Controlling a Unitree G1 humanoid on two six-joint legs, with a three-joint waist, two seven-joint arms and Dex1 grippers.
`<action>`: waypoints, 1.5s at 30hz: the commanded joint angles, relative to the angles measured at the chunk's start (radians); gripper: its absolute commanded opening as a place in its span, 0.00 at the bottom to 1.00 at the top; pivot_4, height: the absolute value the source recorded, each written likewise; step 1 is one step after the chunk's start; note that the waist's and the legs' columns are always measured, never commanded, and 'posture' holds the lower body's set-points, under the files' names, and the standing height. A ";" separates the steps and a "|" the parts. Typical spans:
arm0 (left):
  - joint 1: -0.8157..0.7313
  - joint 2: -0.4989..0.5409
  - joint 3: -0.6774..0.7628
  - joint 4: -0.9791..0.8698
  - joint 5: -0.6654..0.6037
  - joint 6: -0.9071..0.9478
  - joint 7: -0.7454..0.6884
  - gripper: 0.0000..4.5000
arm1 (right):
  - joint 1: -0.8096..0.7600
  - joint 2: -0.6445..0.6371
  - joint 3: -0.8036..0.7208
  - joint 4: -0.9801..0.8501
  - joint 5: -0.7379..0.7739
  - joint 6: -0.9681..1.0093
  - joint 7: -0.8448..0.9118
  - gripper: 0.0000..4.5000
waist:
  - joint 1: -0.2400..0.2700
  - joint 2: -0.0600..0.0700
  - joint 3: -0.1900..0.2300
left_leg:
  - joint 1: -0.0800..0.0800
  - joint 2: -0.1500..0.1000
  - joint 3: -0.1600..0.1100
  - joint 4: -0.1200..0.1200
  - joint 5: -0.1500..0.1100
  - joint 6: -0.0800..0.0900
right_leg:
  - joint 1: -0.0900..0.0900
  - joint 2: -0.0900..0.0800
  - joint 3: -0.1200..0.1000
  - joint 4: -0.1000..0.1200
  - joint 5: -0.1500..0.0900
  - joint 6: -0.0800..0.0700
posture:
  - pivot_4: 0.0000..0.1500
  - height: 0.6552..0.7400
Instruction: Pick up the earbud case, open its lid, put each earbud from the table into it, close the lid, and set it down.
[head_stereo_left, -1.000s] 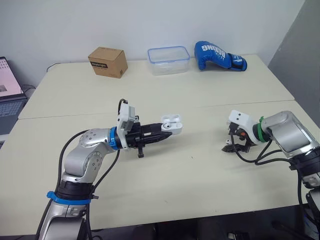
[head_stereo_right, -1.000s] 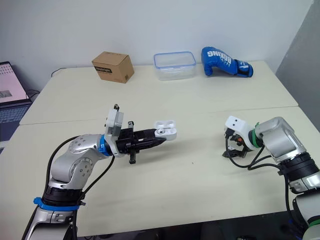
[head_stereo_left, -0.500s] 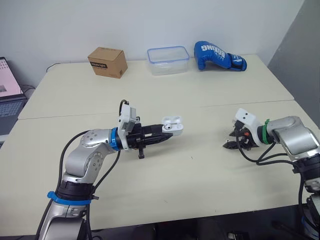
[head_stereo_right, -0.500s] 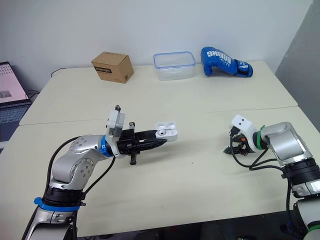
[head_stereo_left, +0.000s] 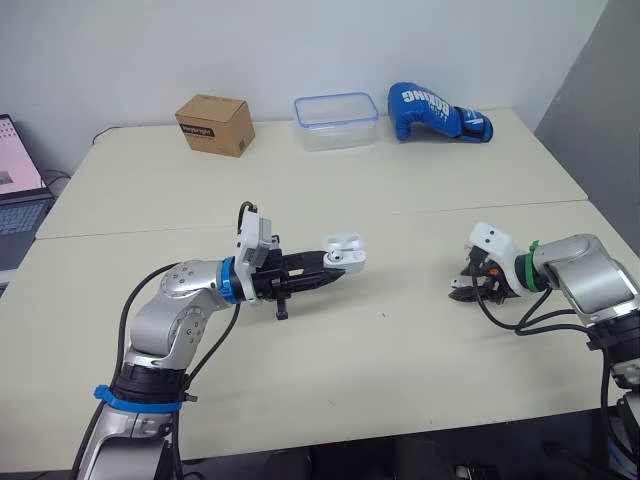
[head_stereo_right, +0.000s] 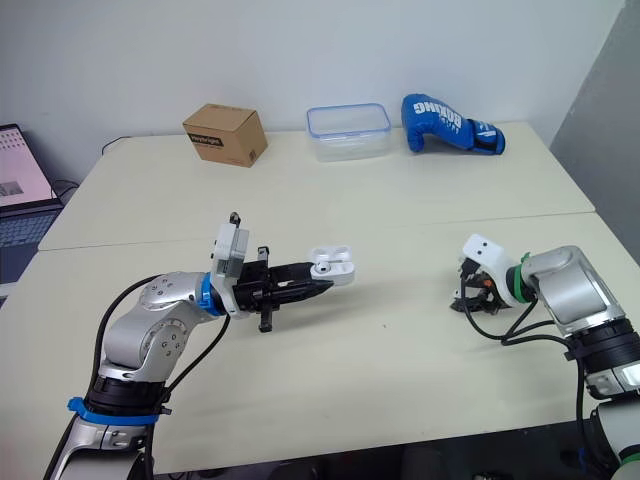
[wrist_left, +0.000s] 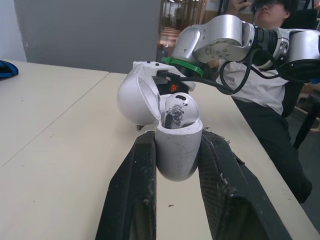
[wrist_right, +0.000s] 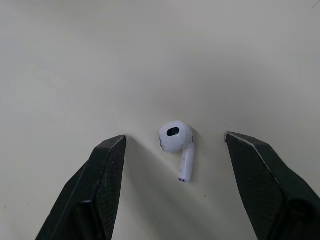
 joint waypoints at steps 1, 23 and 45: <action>0.000 0.008 0.005 -0.040 -0.008 -0.010 0.000 0.18 | -0.016 -0.004 0.011 -0.015 -0.010 -0.001 0.004 0.59 | 0.000 0.000 0.000 | 0.000 0.000 0.000 0.000 0.000 0.000 | 0.000 0.000 0.000 0.000 0.000 0.000 | 1.00 0.89; -0.012 0.000 -0.006 -0.031 -0.009 -0.009 0.005 0.18 | -0.038 -0.175 0.151 -0.233 -0.022 -0.181 0.345 0.09 | 0.000 0.000 0.000 | 0.000 0.000 0.000 0.000 0.000 0.000 | 0.000 0.000 0.000 0.000 0.000 0.000 | 1.00 0.89; 0.017 0.011 -0.005 -0.036 -0.008 -0.032 0.001 0.18 | -0.101 -0.085 0.249 -0.078 -0.252 -0.309 0.335 0.45 | 0.000 0.000 0.000 | 0.001 0.000 0.000 0.000 0.000 0.000 | 0.001 0.000 0.000 0.000 0.000 0.000 | 1.00 0.89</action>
